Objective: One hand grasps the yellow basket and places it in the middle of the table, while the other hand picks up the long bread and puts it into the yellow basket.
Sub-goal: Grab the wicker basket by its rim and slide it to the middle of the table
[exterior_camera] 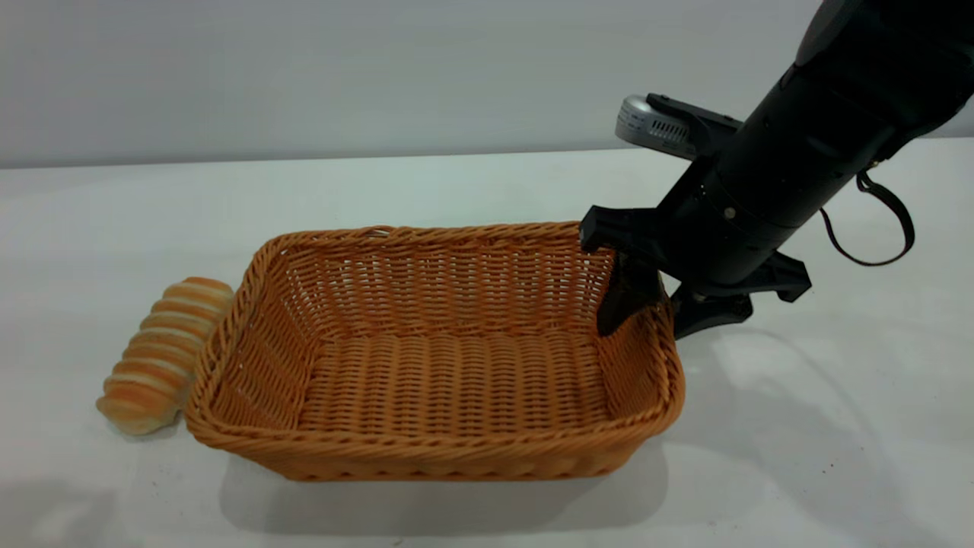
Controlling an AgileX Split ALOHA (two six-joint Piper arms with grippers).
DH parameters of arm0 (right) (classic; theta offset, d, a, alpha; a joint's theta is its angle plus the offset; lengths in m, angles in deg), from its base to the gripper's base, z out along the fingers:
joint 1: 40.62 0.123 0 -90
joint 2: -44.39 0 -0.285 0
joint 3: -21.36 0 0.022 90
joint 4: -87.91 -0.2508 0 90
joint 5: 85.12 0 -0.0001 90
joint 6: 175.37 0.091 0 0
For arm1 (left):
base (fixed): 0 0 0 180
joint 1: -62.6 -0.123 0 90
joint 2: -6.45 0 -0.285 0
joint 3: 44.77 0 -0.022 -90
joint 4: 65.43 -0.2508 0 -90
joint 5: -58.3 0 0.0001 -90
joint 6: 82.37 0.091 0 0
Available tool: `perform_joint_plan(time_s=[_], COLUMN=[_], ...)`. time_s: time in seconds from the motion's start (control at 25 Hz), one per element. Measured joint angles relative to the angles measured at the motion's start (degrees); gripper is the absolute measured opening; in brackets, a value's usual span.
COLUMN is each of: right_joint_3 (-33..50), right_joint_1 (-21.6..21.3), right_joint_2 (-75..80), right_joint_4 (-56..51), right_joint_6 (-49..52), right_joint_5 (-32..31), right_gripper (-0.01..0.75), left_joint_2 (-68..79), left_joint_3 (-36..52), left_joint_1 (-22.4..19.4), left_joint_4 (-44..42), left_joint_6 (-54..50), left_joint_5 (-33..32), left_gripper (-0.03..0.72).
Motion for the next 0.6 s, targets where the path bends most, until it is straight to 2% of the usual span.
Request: perform_joint_plan(time_s=[0.08,0.24,0.6], right_joint_3=[0.0,0.0,0.0], right_joint_1=[0.0,0.0,0.0], right_joint_2=[-0.4,-2.6,-11.4], right_joint_4=[0.9,5.4,15.5], right_joint_6=[-0.3,-1.2,-1.5], right_joint_5=[0.0,-0.7,-7.4], right_gripper=[0.533,0.649,0.656], left_joint_2=[0.8,4.8,19.1], left_joint_3=[0.0,0.0,-1.6], left_joint_1=[0.0,0.0,0.0], left_joint_4=[-0.1,-0.1,-0.1], left_joint_6=[0.1,0.4,4.5], left_joint_5=[0.1,0.6,6.3], left_gripper=[0.529,0.529,0.529])
